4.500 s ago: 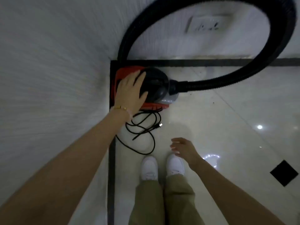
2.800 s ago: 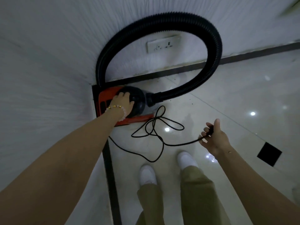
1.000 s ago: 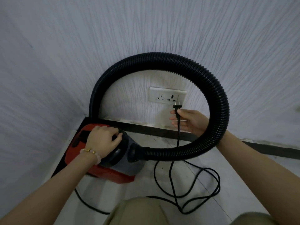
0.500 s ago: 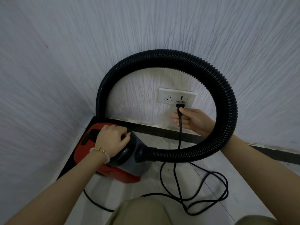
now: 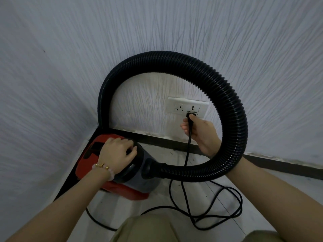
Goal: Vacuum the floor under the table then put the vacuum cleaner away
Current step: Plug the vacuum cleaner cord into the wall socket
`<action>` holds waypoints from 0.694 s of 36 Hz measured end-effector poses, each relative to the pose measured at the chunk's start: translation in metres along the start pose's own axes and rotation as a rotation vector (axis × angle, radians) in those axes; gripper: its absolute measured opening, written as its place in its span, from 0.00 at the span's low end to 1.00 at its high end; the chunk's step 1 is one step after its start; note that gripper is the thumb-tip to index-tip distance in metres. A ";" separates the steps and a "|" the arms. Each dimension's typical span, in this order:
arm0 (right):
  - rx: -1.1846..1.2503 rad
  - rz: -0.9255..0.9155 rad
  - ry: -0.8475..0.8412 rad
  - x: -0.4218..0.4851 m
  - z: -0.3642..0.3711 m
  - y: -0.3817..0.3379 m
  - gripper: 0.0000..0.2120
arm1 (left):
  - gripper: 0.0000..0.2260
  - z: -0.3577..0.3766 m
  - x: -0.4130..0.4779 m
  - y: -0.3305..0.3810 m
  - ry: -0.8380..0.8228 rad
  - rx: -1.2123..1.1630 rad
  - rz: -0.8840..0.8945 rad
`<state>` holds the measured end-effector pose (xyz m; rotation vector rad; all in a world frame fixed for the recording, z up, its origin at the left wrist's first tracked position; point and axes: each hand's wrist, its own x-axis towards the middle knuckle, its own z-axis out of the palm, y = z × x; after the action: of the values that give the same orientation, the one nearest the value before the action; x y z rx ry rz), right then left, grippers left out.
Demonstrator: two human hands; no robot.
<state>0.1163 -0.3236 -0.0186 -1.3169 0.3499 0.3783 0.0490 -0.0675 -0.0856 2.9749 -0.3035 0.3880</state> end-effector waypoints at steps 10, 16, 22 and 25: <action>0.035 0.009 0.036 -0.002 0.006 -0.003 0.12 | 0.15 0.002 -0.002 0.001 -0.003 0.010 -0.003; 0.011 -0.023 0.044 -0.002 0.006 0.001 0.11 | 0.15 0.002 -0.003 0.002 0.003 0.028 0.018; 0.049 -0.060 0.044 -0.004 0.012 0.000 0.15 | 0.13 0.000 -0.006 0.004 0.018 0.011 0.053; 0.003 -0.082 0.062 -0.003 0.010 0.002 0.13 | 0.13 -0.001 -0.006 0.005 0.015 0.025 0.065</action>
<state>0.1132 -0.3132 -0.0171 -1.3375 0.3472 0.2682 0.0424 -0.0709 -0.0853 2.9915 -0.3974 0.4240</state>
